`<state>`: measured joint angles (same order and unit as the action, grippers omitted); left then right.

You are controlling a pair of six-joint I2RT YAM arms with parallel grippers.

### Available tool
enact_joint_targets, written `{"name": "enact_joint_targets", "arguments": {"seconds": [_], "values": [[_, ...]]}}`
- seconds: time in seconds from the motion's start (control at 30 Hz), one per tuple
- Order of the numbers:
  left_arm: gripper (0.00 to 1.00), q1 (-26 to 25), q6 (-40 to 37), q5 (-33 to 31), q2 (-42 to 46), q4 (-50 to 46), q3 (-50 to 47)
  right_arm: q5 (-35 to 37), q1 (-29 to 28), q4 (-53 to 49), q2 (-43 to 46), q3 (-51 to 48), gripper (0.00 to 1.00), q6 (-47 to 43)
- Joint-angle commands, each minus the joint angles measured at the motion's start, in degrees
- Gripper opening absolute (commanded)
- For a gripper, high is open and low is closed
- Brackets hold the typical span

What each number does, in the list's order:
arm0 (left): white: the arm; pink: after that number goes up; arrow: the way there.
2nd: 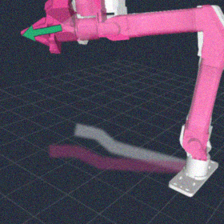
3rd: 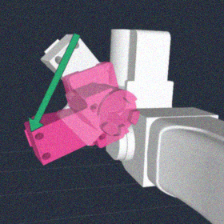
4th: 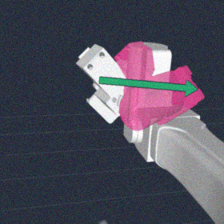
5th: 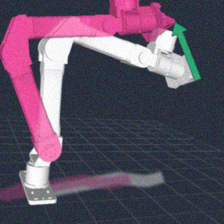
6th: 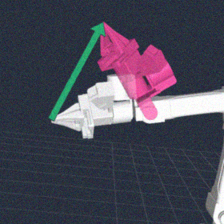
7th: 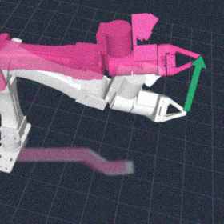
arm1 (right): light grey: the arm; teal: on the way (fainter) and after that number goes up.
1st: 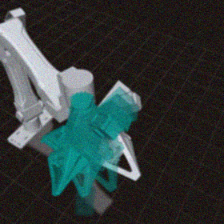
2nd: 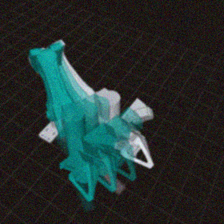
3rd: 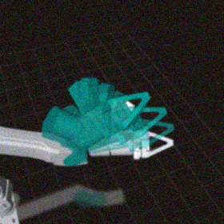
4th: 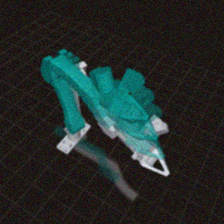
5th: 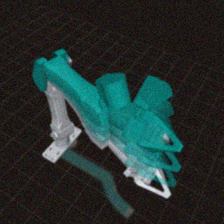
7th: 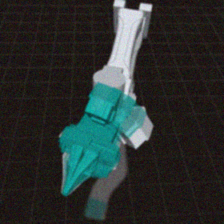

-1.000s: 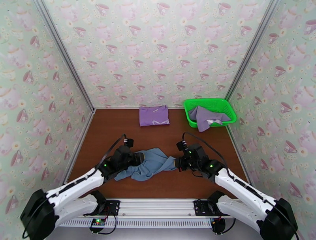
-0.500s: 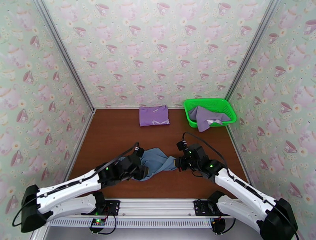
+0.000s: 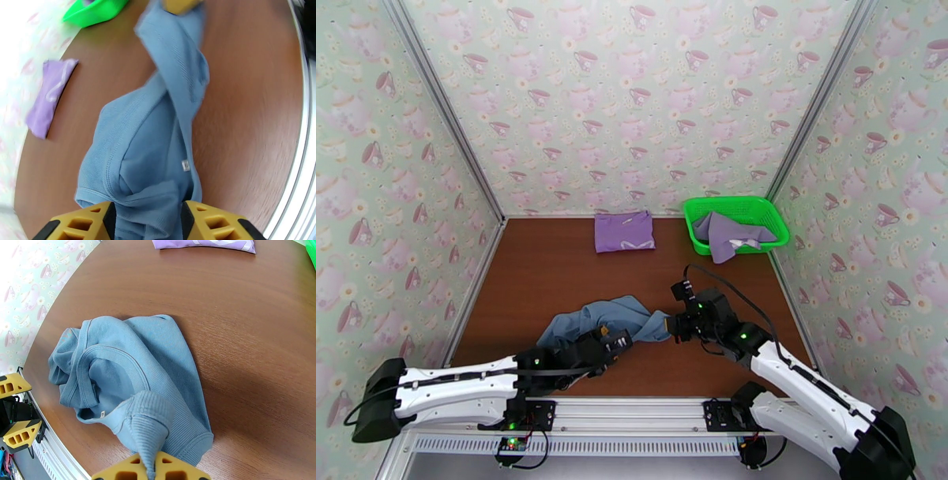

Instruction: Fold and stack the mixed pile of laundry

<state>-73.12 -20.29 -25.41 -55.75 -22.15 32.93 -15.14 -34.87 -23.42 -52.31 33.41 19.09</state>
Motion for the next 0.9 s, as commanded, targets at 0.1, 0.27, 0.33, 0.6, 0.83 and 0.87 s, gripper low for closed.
{"name": "enact_joint_targets", "arguments": {"seconds": [0.1, 0.27, 0.33, 0.6, 0.83, 0.87], "values": [[0.5, -0.06, -9.08, 8.5, 0.56, -9.04, -0.86, 1.39, 0.07, 1.07, 0.48, 0.25, 0.0, -0.39], [0.53, 1.64, -10.68, 9.56, -2.44, -5.56, -2.18, 0.44, 0.07, 2.08, -0.23, 0.34, 0.0, -0.03], [0.54, 2.99, -11.54, 8.76, -4.6, -4.62, -2.1, 0.29, 0.12, 1.97, -0.07, 0.28, 0.0, -0.11], [0.58, 5.99, -13.9, 1.2, -13.03, 2.81, -1.93, 0.22, 0.15, 1.03, 2.65, -0.29, 0.0, 0.16], [0.37, 7.42, -13.06, 1.55, -14.28, 4.74, -2.87, 0.31, 0.08, 0.83, 3.14, -0.5, 0.0, 0.31], [0.21, 7.58, -12.95, 1.09, -14.16, 4.79, -2.8, 0.28, 0.09, 0.88, 3.1, -0.54, 0.0, 0.33]]}}
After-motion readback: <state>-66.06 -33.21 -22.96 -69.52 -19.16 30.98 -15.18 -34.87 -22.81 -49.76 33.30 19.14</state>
